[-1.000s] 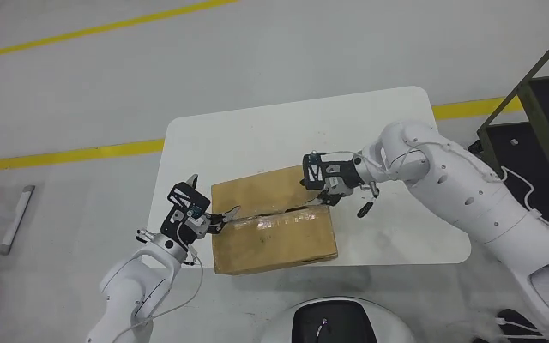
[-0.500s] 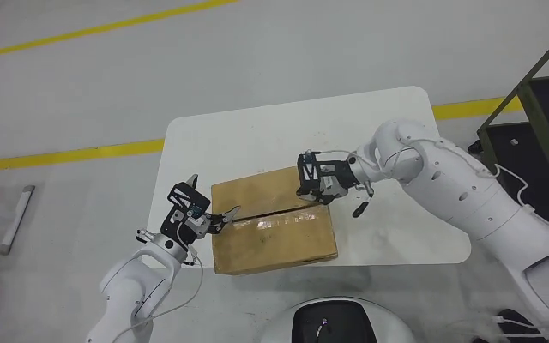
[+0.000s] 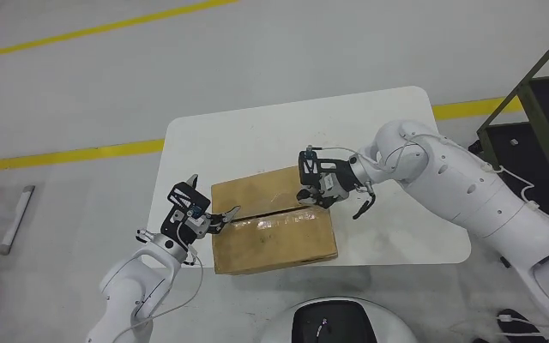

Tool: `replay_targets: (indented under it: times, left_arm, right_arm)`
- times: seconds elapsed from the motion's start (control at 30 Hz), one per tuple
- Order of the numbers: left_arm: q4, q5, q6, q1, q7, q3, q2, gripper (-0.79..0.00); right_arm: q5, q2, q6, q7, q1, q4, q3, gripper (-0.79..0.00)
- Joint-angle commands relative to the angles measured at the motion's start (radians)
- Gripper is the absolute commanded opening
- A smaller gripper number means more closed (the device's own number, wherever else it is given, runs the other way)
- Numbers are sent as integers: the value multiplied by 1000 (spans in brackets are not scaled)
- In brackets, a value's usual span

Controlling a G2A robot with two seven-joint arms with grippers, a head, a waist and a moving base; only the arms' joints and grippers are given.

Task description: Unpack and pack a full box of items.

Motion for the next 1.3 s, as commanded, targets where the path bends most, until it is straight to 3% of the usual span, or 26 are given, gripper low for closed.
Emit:
replay_targets:
  times: [0.0,0.2,0.33,0.8,1.0,1.27]
  left_arm:
    - [0,0,0,0,0,0,0,0]
    - [0,0,0,0,0,0,0,0]
    - [0,0,0,0,0,0,0,0]
    - [0,0,0,0,0,0,0,0]
    - [0,1,7,6,12,3,-2,0]
    - [0,9,7,6,18,9,-5,0]
  right_arm:
    - [0,0,0,0,0,0,0,-785]
    - [-62,5,39,24,7,-63,2,-785]
    - [-2,18,60,60,17,-107,-2,-785]
    - [323,101,234,234,200,-171,-248,-785]
    - [352,125,308,309,279,-183,-335,-785]
    - [362,134,300,300,336,-159,-388,-785]
